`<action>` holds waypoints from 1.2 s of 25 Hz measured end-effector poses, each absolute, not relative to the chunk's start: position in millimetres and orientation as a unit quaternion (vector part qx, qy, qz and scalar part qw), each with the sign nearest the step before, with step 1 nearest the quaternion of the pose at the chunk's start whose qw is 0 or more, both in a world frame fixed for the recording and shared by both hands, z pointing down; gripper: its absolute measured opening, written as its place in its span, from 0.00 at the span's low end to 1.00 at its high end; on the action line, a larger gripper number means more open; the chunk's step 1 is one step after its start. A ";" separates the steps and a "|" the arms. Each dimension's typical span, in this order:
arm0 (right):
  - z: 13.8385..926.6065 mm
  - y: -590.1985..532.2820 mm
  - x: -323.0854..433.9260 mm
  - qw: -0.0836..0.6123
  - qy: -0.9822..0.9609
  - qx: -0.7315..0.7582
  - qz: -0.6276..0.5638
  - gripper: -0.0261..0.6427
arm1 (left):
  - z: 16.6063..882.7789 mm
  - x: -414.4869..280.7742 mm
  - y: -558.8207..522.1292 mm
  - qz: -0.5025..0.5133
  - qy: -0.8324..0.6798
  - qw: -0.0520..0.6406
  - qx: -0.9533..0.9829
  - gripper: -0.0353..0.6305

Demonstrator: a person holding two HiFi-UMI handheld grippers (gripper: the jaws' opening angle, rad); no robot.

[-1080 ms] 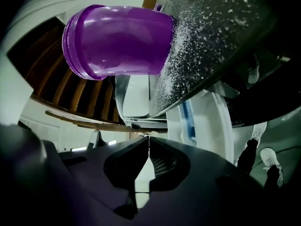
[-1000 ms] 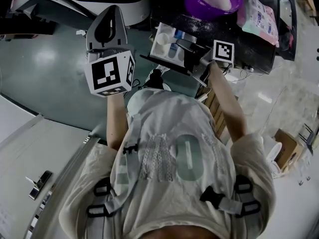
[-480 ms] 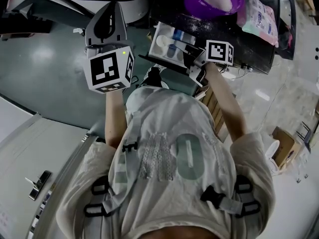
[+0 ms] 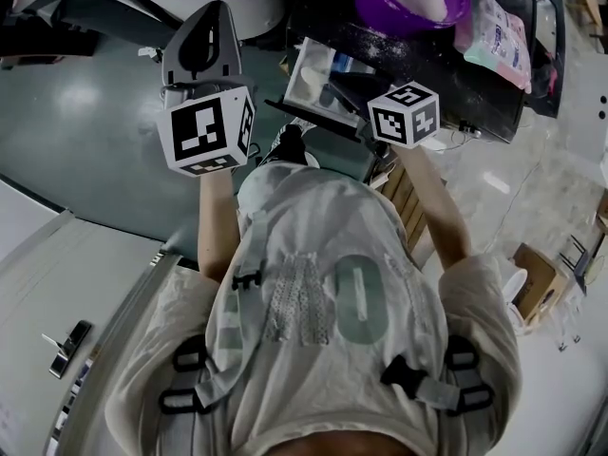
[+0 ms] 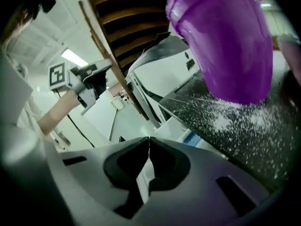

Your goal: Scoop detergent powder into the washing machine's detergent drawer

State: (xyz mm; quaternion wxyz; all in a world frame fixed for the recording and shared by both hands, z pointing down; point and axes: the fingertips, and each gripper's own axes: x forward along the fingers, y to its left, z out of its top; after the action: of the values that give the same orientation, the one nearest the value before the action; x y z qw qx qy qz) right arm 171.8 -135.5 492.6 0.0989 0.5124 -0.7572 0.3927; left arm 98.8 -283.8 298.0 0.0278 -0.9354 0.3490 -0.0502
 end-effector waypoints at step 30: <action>470.4 -130.1 152.9 0.523 -0.740 0.388 -0.168 0.06 | 295.7 88.7 -280.5 -0.037 0.365 0.009 -0.930 0.08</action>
State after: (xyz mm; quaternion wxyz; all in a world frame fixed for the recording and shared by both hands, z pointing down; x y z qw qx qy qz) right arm 152.9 -130.1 470.4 0.5232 0.3879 -0.7400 -0.1679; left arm 88.7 -280.5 295.7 0.0092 -0.9302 0.3650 -0.0365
